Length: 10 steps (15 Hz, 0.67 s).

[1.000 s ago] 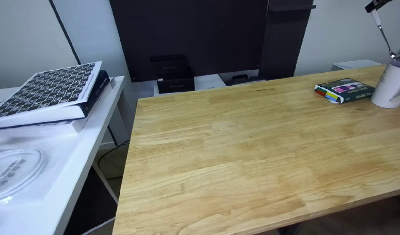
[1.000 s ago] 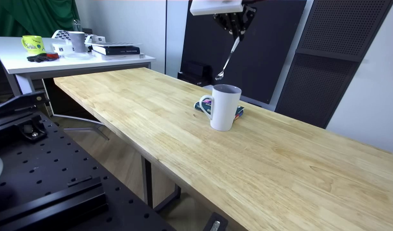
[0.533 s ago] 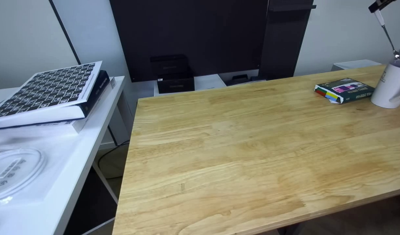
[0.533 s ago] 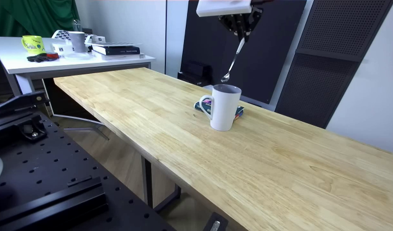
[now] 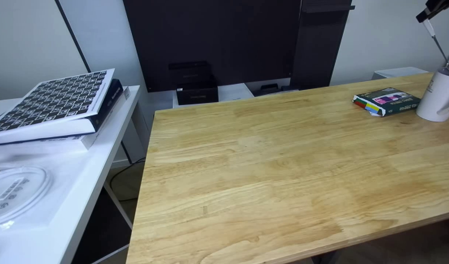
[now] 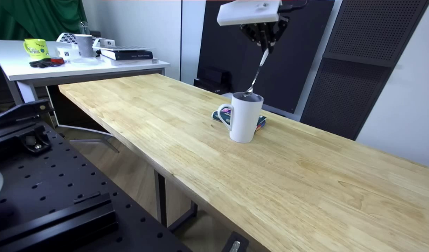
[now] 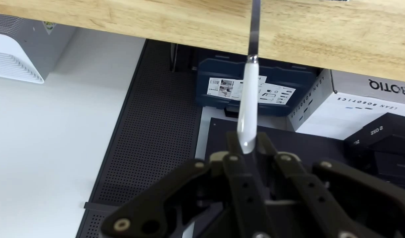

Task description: Pick the spoon and put it in the cup, then put it back on the table

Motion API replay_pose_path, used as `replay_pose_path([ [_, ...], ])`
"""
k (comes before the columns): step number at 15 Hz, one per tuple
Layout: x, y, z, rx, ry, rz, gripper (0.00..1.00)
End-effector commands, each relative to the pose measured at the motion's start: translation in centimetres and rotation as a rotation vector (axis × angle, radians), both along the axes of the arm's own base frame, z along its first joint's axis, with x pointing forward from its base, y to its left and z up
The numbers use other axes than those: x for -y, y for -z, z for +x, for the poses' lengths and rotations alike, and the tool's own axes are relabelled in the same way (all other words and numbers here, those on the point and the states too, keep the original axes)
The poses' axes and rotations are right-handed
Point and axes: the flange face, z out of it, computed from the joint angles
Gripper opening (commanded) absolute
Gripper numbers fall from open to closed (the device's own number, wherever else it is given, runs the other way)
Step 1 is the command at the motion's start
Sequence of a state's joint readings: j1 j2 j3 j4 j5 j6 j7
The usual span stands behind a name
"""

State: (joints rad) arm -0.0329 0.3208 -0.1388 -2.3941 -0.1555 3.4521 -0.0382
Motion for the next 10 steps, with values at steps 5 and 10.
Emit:
replay_pose_path([
  [5,1.0,1.8,-0.4,-0.032,0.012,-0.007,0.04],
  [10,1.1,2.7,-0.9,-0.052,0.023,-0.006,0.04],
])
